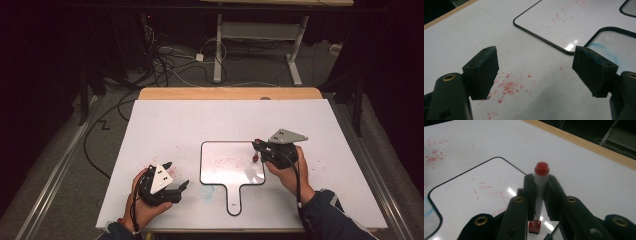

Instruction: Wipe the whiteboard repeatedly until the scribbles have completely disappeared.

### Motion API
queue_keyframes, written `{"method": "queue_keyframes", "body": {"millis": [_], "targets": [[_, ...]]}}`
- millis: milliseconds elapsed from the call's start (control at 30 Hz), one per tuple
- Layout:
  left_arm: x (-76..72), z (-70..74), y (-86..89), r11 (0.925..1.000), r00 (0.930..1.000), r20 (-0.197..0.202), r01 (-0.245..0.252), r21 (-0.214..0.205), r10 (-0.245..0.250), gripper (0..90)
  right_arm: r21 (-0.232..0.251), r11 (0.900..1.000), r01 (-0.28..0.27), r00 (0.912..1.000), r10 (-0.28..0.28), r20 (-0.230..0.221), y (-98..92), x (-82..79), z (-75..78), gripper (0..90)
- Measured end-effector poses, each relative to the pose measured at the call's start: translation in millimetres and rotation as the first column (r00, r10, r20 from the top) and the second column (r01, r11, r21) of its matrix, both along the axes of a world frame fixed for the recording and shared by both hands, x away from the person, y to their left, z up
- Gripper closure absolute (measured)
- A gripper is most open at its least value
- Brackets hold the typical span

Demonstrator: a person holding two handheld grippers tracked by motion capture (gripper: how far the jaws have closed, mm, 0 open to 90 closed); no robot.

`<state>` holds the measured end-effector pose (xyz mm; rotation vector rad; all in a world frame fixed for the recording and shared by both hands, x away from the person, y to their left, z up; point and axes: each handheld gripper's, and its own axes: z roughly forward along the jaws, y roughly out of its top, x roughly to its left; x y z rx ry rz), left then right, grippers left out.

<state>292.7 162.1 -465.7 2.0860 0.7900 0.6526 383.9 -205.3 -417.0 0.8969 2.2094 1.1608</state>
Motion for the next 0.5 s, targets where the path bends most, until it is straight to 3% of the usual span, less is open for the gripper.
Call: {"method": "queue_keyframes", "body": {"millis": [300, 433, 500], "targets": [[-0.2, 0.1, -1.1, 1.0000, 1.0000, 0.003, 0.009, 0.001, -0.009, 20.4, 0.068, 0.9912, -0.114, 0.9929, 0.116, -0.026, 41.6, -12.0, -5.4, 81.3], [0.4, 0.0, -0.1, 1.0000, 1.0000, 0.000, 0.008, -0.001, -0.008, 20.4, 0.059, 0.9928, -0.104, 0.9941, 0.106, -0.024, 42.8, -11.9, -4.8, 81.3], [0.4, 0.2, -0.1, 1.0000, 1.0000, 0.000, 0.007, -0.001, -0.007, 20.4, 0.024, 0.9965, -0.080, 0.9967, 0.081, -0.010, 37.1, -11.1, -3.0, 81.3]]}}
